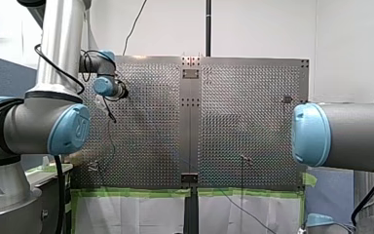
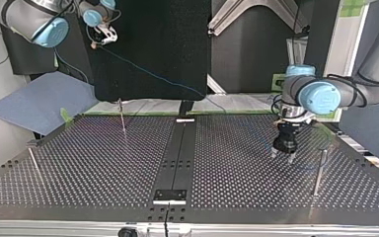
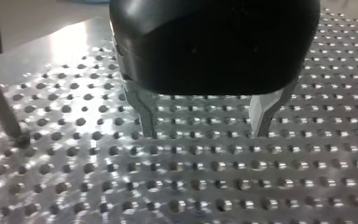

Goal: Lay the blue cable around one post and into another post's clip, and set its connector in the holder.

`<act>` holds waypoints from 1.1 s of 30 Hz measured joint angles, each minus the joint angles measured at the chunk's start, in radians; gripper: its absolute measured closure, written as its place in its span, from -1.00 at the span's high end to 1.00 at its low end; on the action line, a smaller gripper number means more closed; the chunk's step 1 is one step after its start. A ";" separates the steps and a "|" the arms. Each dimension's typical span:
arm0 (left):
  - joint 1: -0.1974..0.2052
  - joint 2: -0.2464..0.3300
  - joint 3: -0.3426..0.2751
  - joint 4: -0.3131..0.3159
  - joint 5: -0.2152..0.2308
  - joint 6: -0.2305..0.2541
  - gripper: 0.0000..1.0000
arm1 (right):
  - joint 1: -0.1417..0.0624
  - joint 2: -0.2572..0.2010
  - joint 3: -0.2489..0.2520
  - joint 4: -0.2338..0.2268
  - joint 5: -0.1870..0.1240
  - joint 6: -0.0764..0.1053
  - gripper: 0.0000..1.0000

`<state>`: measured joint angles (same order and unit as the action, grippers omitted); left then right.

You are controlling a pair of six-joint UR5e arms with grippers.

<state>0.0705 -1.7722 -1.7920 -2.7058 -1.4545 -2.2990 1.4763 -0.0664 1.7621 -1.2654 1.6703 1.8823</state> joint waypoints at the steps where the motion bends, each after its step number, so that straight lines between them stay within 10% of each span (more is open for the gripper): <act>1: -0.006 0.000 -0.001 -0.009 -0.009 0.008 1.00 | 0.002 -0.007 0.000 0.000 -0.007 0.000 -1.00; 22: -0.099 0.042 -0.125 -0.149 -0.090 0.192 1.00 | 0.017 -0.085 0.000 0.027 -0.044 0.037 -1.00; 33: -0.103 0.143 -0.170 -0.166 -0.151 0.186 1.00 | 0.018 -0.087 0.000 0.030 -0.066 0.037 -1.00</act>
<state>-0.0326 -1.6295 -1.9617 -2.8717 -1.6058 -2.1132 1.4946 -0.1536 1.7624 -1.2355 1.6047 1.9195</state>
